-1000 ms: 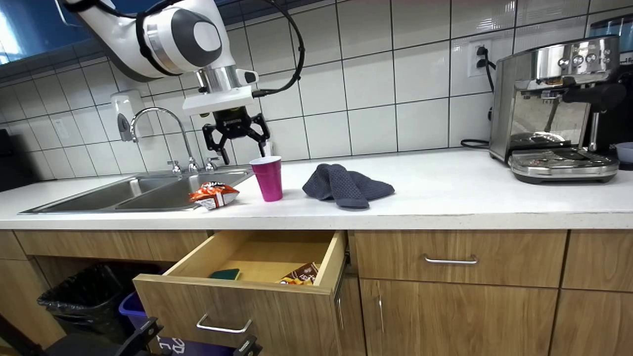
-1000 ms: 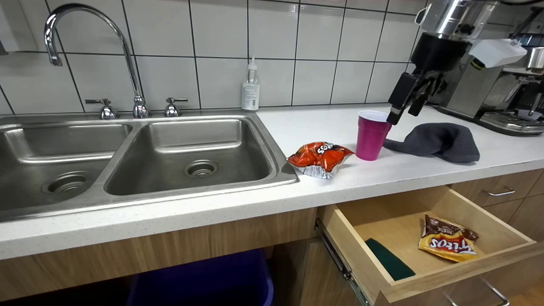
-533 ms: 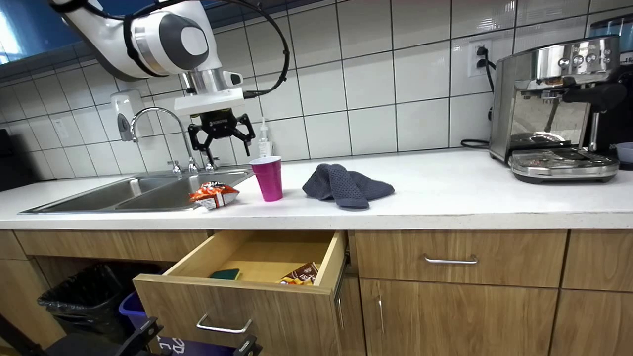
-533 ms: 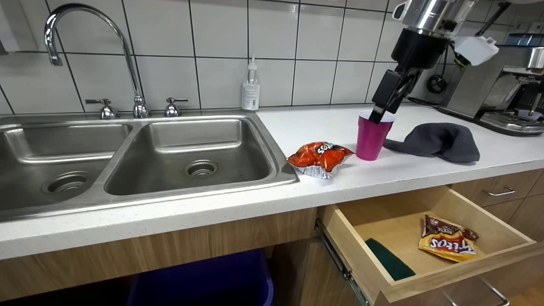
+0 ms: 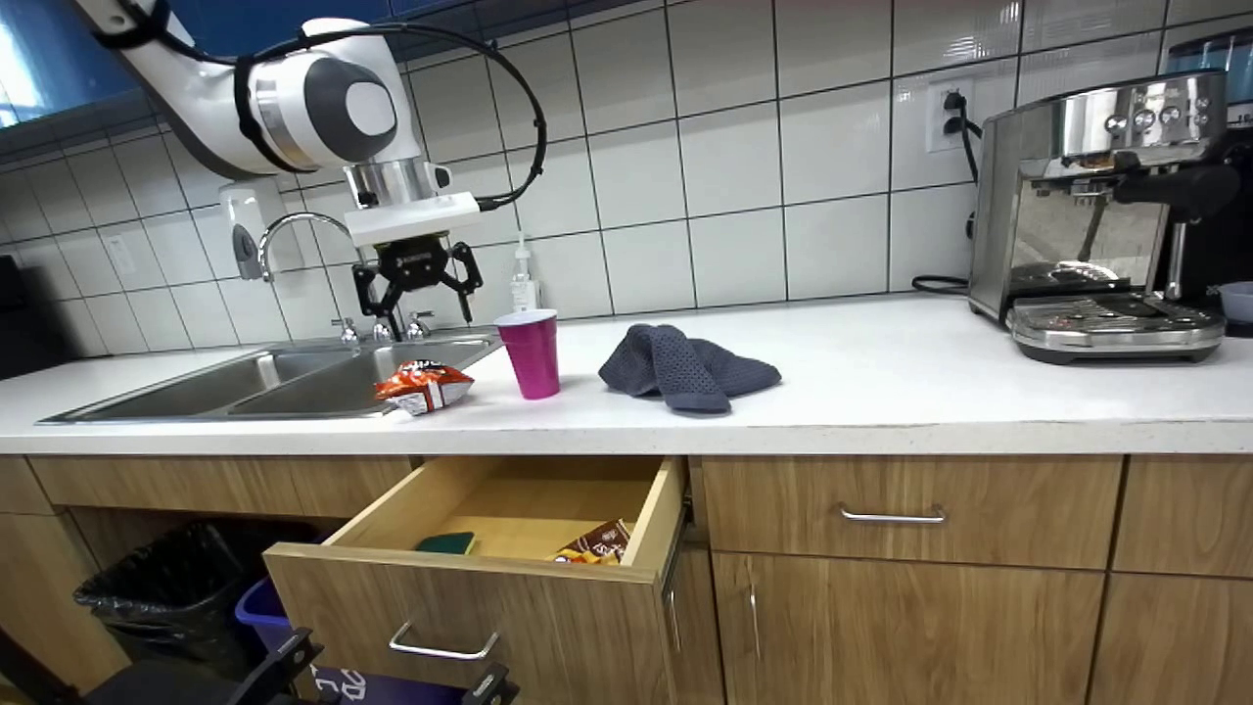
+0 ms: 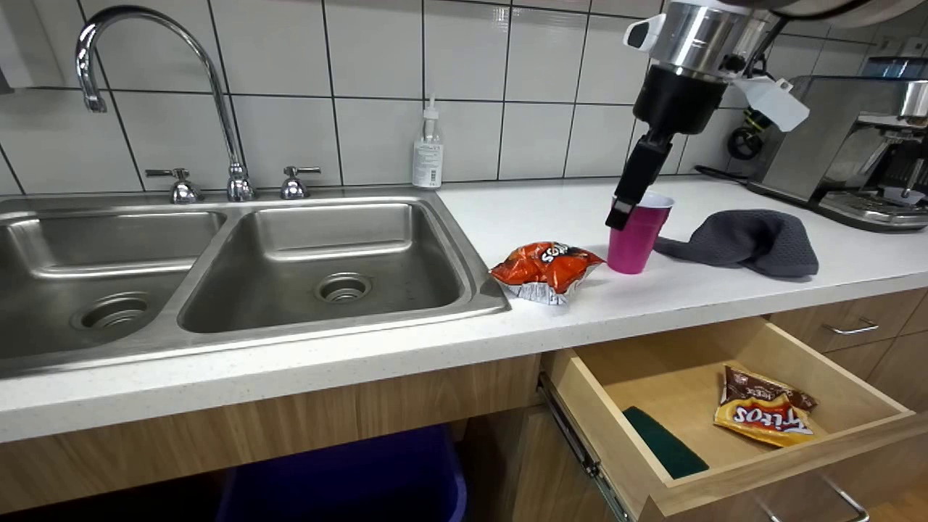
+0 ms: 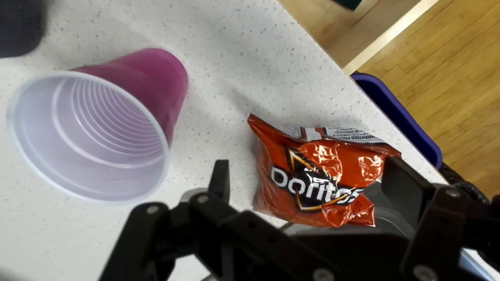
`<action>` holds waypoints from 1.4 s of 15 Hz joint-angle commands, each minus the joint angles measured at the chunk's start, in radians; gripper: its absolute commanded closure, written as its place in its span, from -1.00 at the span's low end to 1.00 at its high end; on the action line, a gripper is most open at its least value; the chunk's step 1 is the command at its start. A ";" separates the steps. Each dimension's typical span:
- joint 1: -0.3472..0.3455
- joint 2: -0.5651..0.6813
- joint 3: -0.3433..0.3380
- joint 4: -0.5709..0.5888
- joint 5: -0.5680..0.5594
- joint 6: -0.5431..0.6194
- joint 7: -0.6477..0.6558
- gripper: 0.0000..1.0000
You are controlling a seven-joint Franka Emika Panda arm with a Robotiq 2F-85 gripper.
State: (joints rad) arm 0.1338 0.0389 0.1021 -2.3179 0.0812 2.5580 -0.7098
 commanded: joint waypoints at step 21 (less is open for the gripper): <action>-0.040 0.267 0.143 0.199 0.040 0.077 -0.098 -1.00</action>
State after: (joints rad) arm 0.1266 0.2695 0.2095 -2.1619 0.1032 2.6280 -0.7726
